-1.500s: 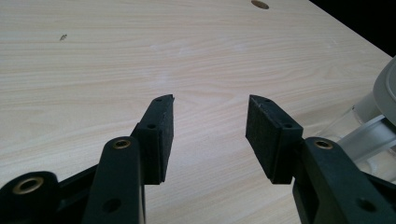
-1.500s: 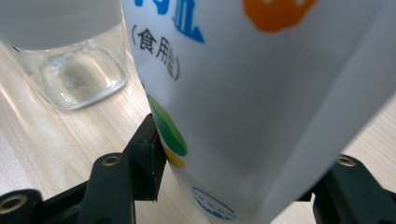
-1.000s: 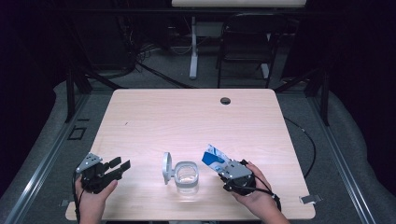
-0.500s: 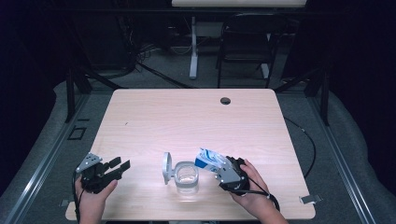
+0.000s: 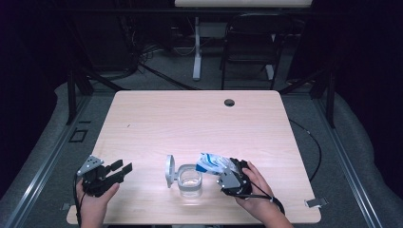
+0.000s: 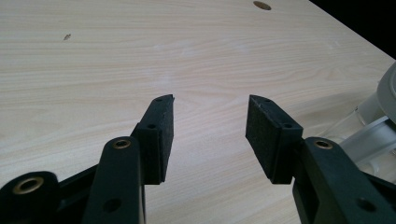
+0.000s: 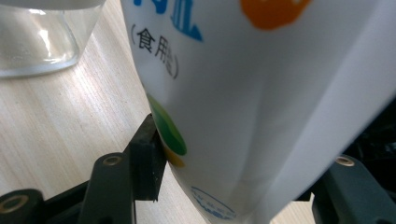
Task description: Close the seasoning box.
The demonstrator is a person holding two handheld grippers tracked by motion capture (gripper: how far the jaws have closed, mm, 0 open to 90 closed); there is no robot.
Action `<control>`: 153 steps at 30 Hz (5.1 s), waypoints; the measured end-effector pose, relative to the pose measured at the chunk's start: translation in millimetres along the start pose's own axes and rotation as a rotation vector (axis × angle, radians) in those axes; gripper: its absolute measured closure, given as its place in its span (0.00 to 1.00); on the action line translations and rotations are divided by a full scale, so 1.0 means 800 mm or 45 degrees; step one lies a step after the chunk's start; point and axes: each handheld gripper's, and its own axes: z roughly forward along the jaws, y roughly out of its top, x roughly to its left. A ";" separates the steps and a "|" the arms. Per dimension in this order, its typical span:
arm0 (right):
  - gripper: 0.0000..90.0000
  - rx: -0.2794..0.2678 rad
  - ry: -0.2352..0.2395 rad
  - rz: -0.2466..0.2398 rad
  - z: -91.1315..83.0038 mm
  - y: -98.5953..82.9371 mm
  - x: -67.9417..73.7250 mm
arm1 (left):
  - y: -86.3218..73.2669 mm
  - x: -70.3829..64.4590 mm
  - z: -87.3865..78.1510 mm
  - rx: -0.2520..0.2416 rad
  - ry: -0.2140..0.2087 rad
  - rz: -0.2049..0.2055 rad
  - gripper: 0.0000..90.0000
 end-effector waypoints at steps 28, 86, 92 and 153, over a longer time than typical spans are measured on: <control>0.48 0.048 -0.066 -0.135 0.005 0.001 0.006 | -0.001 0.001 0.000 0.003 0.001 0.001 0.58; 0.49 0.097 -0.213 -0.534 0.012 0.012 0.016 | -0.002 0.005 0.000 -0.005 0.009 -0.013 0.58; 0.49 0.083 -0.224 -0.556 0.012 0.012 0.015 | -0.002 0.004 0.000 -0.005 0.010 -0.011 0.58; 0.49 0.109 -0.270 -0.726 0.006 0.025 0.010 | -0.004 0.007 0.000 -0.013 0.017 -0.020 0.58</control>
